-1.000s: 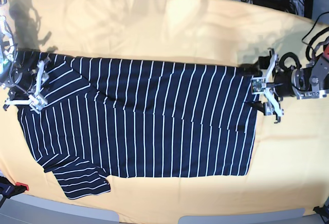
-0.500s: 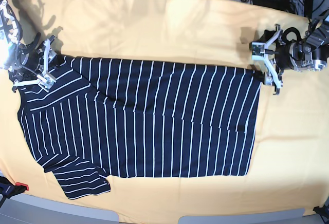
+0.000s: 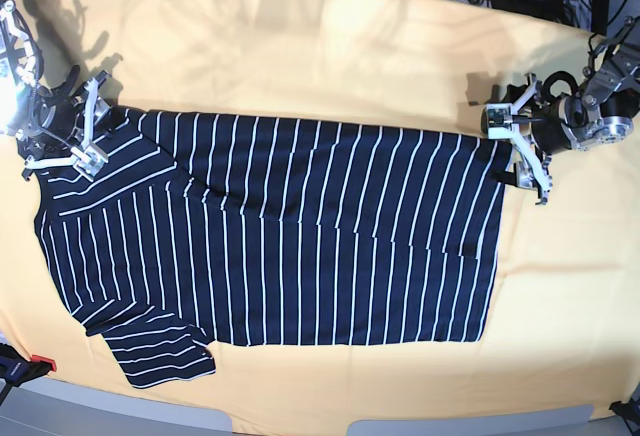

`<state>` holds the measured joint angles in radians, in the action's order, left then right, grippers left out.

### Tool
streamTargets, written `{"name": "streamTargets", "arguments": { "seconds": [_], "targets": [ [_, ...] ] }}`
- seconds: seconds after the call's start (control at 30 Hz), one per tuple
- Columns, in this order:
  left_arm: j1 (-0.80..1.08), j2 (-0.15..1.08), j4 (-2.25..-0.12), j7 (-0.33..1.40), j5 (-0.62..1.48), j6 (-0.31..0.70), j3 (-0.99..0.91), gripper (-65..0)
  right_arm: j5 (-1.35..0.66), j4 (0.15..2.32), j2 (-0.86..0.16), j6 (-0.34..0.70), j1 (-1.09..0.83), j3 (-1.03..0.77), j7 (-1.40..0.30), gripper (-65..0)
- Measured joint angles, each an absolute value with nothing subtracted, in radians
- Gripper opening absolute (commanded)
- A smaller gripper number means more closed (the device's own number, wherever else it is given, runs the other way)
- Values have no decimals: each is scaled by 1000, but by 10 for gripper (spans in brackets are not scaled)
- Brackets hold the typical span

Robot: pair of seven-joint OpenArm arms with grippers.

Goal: Fold the T-shirt properly
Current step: 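Lower the held edge onto the shirt body, folding it over, then drag the folded shirt toward the robot with both grippers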

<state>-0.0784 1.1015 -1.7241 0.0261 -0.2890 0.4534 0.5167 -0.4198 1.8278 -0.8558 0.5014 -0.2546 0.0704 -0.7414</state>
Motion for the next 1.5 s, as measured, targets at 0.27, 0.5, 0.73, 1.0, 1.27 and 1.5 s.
{"name": "streamTargets", "arguments": {
  "seconds": [0.27,0.5,0.73,1.0,1.27,1.5],
  "targets": [
    [-150,1100,-1714,68,-297,521,518,-203,-420,1828,-855,501,-254,70,-741,-299],
    [-153,1081,-1635,-16,-243,563,516,-203,-420,1828,-856,501,-254,70,-741,-299],
    [-154,1053,-1598,-55,-276,562,515,-554,-419,1828,-856,501,-255,70,-748,-299],
    [-147,1093,-1673,-34,-288,580,518,-650,-420,1828,-910,593,-282,70,-926,-299],
    [-147,1143,-1687,-46,-277,580,518,-650,-350,1820,-1050,566,-411,70,-862,-299],
    [-147,1150,-1687,-45,-245,580,518,-650,-165,1711,-1049,468,-448,70,-637,-299]
  ]
}}
